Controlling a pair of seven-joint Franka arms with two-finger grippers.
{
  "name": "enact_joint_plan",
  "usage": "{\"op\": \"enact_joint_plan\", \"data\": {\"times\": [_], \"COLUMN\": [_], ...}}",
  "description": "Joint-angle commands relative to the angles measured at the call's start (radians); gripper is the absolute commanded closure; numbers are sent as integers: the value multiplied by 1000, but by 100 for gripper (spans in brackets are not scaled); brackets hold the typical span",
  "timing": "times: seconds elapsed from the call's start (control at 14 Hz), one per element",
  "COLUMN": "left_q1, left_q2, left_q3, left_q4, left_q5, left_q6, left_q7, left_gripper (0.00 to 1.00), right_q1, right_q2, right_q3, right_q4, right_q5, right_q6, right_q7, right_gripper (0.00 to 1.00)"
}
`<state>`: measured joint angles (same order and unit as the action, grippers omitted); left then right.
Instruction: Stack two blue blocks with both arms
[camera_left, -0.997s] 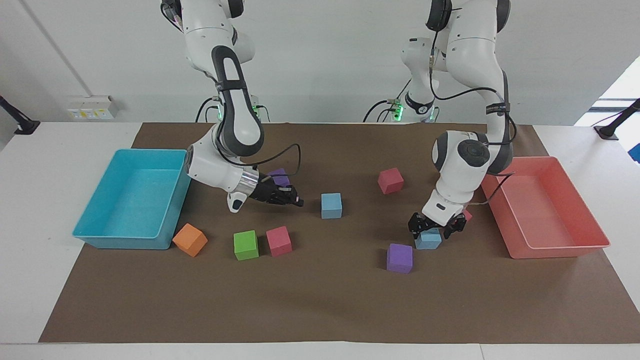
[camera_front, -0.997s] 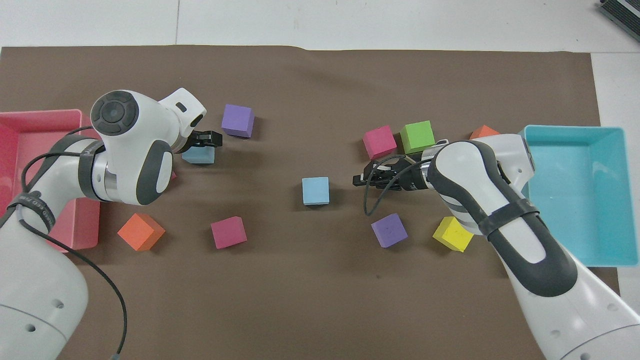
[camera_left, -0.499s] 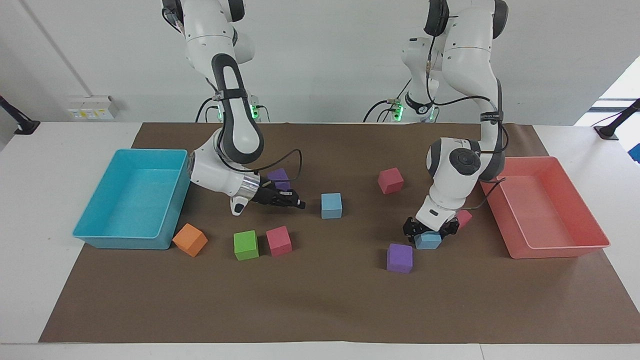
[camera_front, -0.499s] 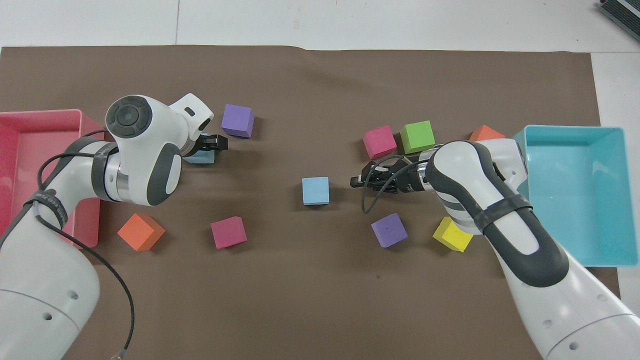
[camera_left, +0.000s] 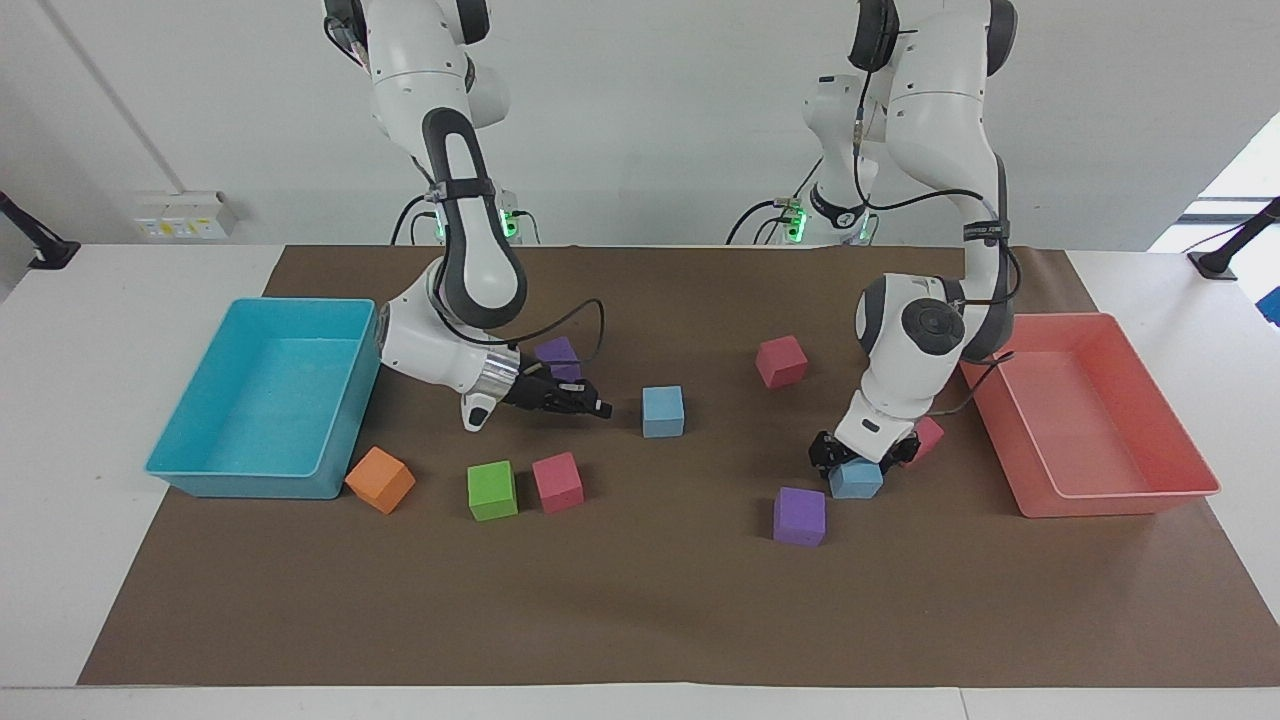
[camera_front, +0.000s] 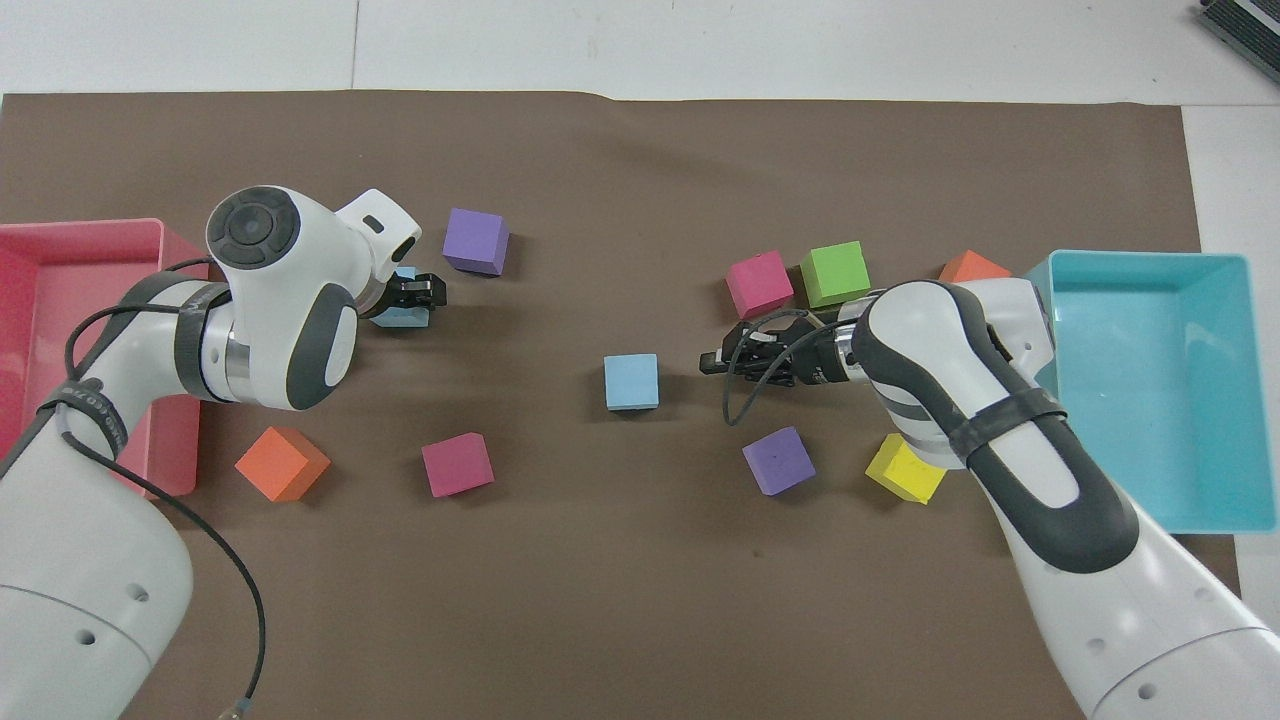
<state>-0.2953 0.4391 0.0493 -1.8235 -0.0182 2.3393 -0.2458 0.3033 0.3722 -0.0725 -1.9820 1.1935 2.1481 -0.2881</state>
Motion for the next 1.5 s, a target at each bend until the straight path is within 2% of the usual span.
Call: {"op": "enact_joint_plan", "data": {"times": [0.0, 0.07, 0.14, 0.43, 0.57, 0.71, 1.0, 1.28, 1.42], "left_q1": [-18, -19, -19, -22, -57, -114, -208, -323, -373], "left_q2": [-20, -20, -23, -100, -143, -135, -126, -68, -33], "left_q3": [17, 17, 17, 14, 17, 14, 9, 7, 7], "left_q4": [-7, -7, -5, 1, 10, 65, 104, 179, 191], "left_q5": [6, 12, 20, 21, 21, 21, 15, 9, 14], "left_q6": [-14, -15, -20, -107, -164, -208, -210, -209, -209], "left_q7": [-38, -38, -38, -43, -90, -173, -200, -285, -390], "left_gripper": [73, 91, 100, 100, 100, 100, 100, 100, 100], "right_q1": [-16, -16, -15, -15, -15, -15, -12, -12, -12], "right_q2": [-1, -1, -1, -1, -1, -1, -1, -1, -1], "right_q3": [14, 14, 14, 13, 13, 13, 13, 13, 13], "right_q4": [-9, -9, -9, -11, -11, -11, -12, -12, -11], "right_q5": [37, 37, 37, 37, 37, 37, 37, 37, 37], "right_q6": [12, 12, 13, 13, 13, 13, 15, 15, 16], "right_q7": [-40, -40, -40, -39, -37, -37, -34, -32, -32], "right_gripper": [100, 100, 100, 100, 100, 100, 100, 100, 100]}}
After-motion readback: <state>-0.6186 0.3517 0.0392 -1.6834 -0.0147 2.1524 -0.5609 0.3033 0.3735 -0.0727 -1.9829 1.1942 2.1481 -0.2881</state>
